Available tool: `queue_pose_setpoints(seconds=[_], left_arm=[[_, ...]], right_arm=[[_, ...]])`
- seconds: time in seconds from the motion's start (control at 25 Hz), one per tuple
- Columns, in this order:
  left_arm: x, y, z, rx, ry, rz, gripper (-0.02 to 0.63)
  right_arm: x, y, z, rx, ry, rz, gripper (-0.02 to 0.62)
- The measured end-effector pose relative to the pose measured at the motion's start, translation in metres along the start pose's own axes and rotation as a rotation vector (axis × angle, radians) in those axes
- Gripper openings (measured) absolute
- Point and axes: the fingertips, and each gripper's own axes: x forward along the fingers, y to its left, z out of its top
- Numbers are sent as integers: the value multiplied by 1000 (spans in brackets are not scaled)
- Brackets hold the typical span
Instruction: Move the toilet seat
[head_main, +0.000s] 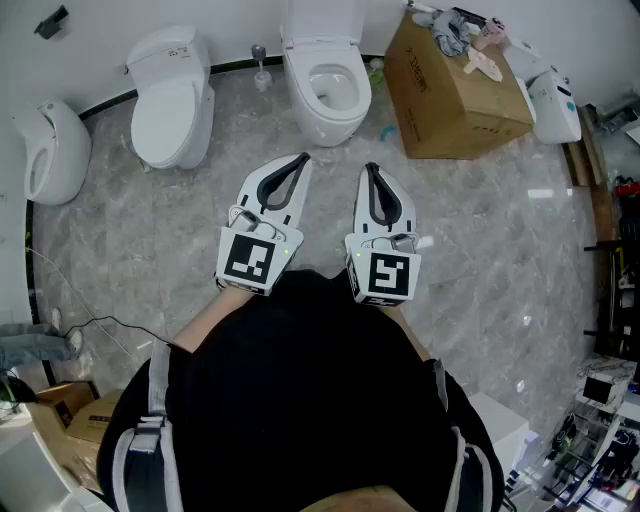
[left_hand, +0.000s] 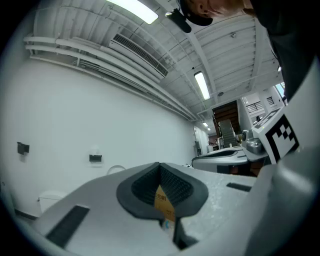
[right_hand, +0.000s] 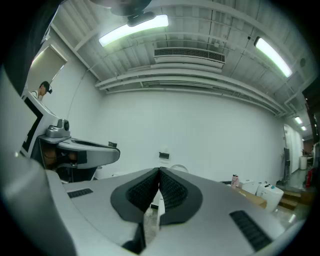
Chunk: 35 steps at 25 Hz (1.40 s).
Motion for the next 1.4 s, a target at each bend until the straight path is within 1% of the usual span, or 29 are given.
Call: queue_pose_setpoints(seconds=[0.16, 0.4, 0.68, 0.88, 1.04, 1.24, 1.4], left_arm=[[10, -9, -1, -2, 0, 7, 6], [25, -23, -2, -10, -1, 23, 7], [40, -22, -6, -12, 20, 41, 6], [56, -12, -13, -6, 17, 40, 7], [78, -1, -19, -9, 30, 35, 7], [121, 20, -26, -5, 37, 22, 6], [157, 49, -28, -13, 48, 19, 7]], right_arm=[[0, -14, -3, 3, -3, 9, 23], [2, -30, -9, 46, -16, 67, 23], [10, -42, -18, 56, -4, 75, 23], [24, -47, -28, 62, 6, 76, 23], [47, -59, -34, 53, 14, 62, 23], [91, -78, -42, 41, 24, 53, 23], [136, -93, -43, 48, 52, 31, 23]])
